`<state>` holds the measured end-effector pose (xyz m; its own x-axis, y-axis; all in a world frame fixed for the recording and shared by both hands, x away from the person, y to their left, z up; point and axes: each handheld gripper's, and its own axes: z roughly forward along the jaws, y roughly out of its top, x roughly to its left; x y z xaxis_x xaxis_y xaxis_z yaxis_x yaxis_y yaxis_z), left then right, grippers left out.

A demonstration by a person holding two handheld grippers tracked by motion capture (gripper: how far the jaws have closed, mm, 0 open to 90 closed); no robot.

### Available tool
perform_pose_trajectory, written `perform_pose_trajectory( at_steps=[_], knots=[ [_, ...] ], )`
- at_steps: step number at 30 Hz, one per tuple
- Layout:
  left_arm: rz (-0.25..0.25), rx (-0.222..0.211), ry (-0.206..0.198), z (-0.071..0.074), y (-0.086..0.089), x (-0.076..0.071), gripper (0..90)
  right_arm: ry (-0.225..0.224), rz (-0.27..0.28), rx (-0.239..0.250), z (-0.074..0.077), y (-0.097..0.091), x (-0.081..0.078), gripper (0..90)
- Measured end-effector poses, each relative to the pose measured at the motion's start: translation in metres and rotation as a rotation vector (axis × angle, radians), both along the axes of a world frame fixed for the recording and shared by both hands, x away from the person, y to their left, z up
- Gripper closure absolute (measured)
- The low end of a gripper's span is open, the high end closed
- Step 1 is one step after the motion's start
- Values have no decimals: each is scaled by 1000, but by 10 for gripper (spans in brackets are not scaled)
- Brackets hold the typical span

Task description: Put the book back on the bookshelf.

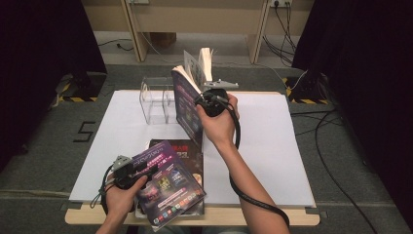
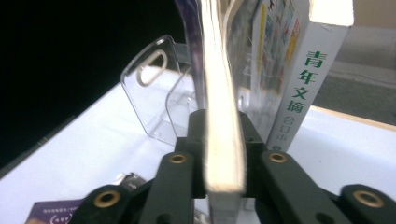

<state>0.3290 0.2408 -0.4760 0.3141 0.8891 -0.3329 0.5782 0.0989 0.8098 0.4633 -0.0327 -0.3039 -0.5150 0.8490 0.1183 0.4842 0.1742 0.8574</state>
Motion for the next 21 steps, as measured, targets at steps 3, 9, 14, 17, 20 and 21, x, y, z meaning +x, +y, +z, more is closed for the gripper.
perform_pose_trajectory(
  at_steps=[3, 9, 14, 17, 20, 21],
  knots=[
    [1, 1, -1, 0, 0, 0, 460, 17, -1, -23, 4, 2, 2, 830],
    [2, 2, -2, 0, 1, 0, 461, -14, 18, -31, 5, 7, 0, 833],
    [2, 2, -1, 0, 1, 0, 461, -39, 22, -19, 8, 11, 0, 834],
    [5, 1, -3, 0, 2, 0, 461, -64, 20, -10, 12, 13, 0, 834],
    [4, 1, -2, 0, 1, 0, 461, -85, 14, -7, 17, 17, 2, 834],
    [2, 2, -3, 0, 1, 0, 461, -87, 7, -4, 17, 19, 4, 834]
  ],
)
